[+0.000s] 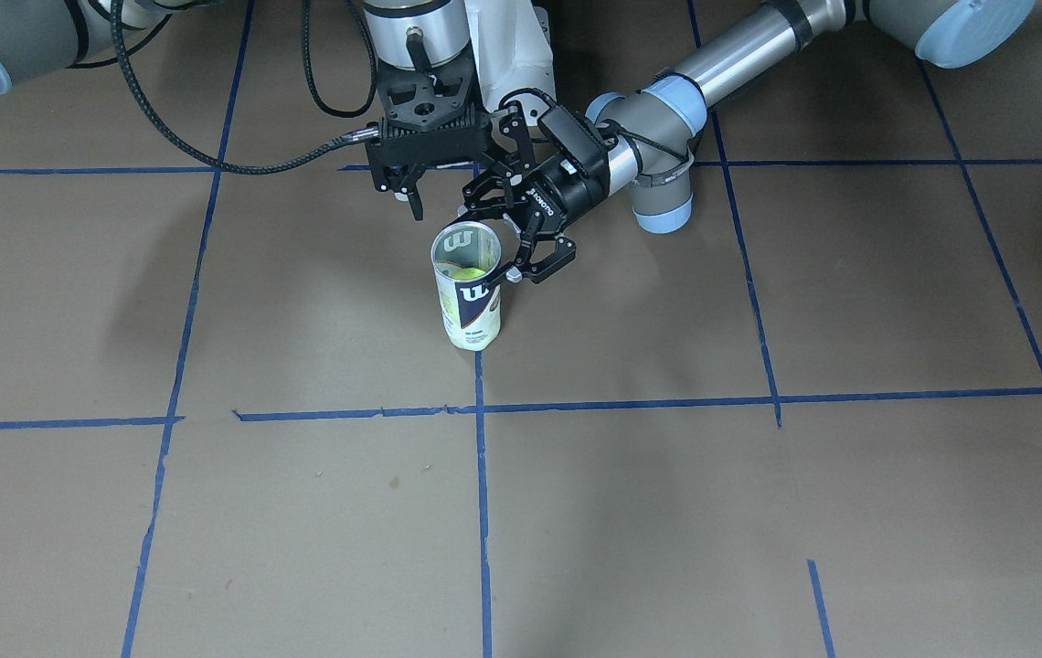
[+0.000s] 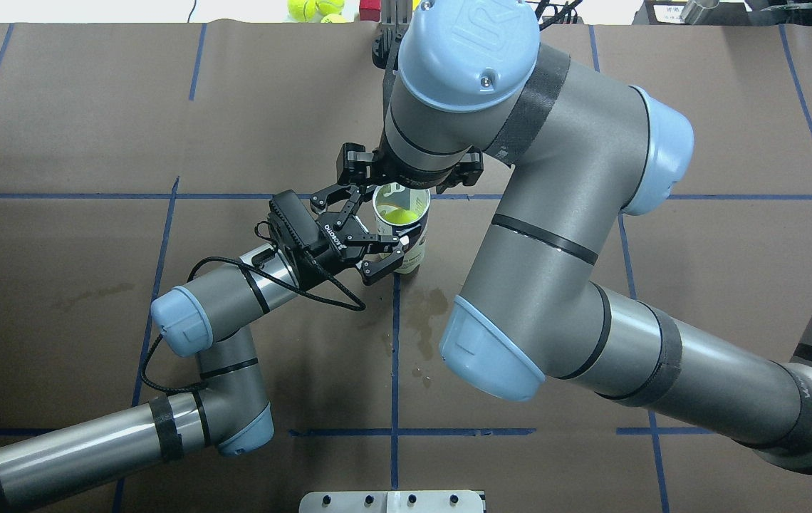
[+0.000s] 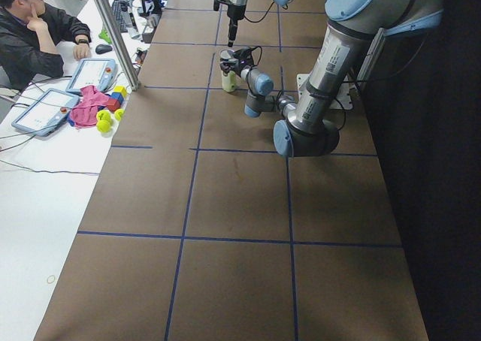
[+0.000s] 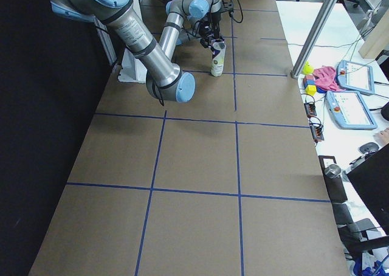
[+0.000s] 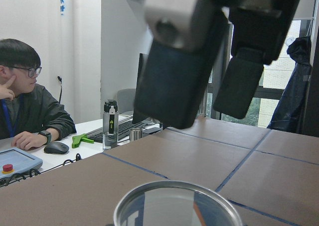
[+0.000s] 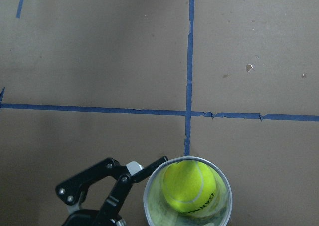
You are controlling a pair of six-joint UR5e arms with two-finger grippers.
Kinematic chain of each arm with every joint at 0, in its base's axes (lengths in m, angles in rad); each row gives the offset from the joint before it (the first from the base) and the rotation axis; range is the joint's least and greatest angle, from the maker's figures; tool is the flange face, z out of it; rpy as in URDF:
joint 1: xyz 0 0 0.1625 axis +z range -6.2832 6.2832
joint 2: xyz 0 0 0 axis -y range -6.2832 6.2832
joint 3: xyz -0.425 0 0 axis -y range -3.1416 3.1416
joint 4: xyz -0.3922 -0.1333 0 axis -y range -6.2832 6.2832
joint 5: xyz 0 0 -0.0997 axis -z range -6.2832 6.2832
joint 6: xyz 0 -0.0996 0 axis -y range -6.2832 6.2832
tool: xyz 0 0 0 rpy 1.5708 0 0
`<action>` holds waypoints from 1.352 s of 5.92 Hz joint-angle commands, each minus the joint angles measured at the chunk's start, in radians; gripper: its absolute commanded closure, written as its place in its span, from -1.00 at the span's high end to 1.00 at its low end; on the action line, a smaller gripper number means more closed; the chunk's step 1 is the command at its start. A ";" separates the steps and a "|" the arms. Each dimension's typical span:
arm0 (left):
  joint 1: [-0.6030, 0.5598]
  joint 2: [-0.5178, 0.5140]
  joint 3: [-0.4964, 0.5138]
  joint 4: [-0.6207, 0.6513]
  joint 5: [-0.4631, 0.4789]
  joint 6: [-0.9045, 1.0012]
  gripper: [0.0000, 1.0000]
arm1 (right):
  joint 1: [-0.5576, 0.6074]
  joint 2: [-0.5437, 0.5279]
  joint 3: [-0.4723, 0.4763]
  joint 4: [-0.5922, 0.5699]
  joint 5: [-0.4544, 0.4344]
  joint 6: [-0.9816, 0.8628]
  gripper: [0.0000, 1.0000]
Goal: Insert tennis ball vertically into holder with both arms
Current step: 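Lower the ball into the can and open the right gripper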
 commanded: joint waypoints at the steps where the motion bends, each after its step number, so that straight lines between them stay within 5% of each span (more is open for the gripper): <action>1: -0.003 -0.001 0.000 -0.002 0.002 0.000 0.64 | 0.005 0.000 0.018 -0.002 0.009 -0.012 0.99; 4: -0.019 -0.001 -0.020 -0.005 0.021 -0.002 0.94 | 0.037 -0.002 0.025 -0.032 0.023 -0.064 0.99; 8: -0.033 0.002 -0.106 -0.003 0.021 -0.009 0.98 | 0.253 -0.080 0.067 -0.110 0.211 -0.321 0.99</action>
